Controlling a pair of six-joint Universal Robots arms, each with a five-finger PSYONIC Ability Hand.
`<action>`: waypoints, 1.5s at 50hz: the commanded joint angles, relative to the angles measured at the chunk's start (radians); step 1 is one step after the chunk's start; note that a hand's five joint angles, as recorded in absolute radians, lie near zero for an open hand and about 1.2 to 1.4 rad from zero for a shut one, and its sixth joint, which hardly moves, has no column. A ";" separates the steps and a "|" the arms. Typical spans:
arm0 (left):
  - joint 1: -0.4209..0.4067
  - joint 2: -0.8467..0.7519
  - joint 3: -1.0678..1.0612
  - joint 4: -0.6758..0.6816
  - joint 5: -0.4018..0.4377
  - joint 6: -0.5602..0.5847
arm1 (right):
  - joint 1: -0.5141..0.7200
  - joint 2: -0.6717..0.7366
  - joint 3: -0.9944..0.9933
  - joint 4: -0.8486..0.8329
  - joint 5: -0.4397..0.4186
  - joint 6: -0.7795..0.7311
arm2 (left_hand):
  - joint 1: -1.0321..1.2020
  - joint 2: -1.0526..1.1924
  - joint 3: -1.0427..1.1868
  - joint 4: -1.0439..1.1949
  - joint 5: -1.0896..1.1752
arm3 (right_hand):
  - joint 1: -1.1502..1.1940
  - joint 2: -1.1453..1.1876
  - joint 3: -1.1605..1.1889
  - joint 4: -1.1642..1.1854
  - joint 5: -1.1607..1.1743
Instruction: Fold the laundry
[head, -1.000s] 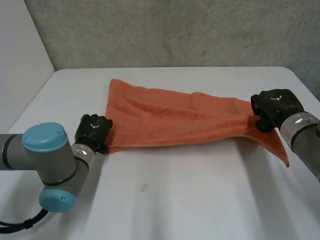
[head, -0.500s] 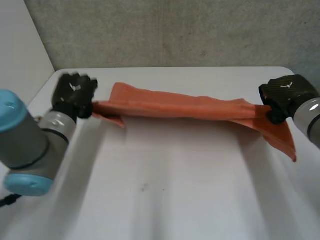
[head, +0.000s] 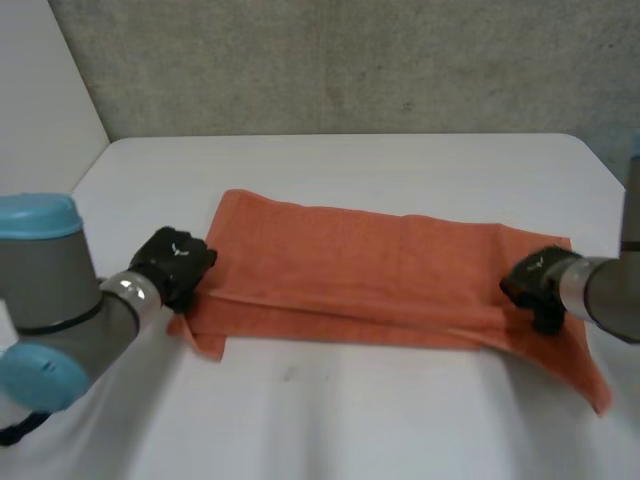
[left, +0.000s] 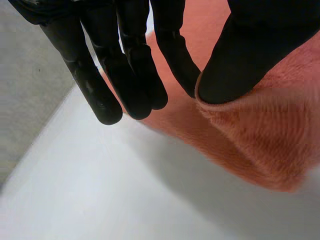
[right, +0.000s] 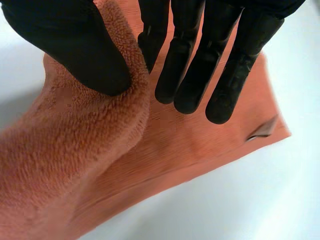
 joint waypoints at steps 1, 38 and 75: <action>-0.003 -0.074 0.365 0.188 -0.002 -0.004 | 0.064 0.062 -0.428 -0.167 0.097 0.129 | 0.257 0.199 0.204 0.200 0.263 | 0.438 0.220 0.213 0.204 0.237; 0.056 -0.030 -0.164 0.504 0.065 -0.208 | 0.059 0.091 -0.001 -0.401 0.033 0.354 | 0.257 0.199 0.204 0.200 0.263 | 0.438 0.220 0.213 0.204 0.237; 0.183 -0.019 -0.245 0.354 0.079 -0.134 | -0.083 -0.052 0.231 -0.425 -0.091 0.339 | -0.411 -0.470 -0.465 -0.469 -0.406 | 0.438 0.220 0.213 0.204 0.237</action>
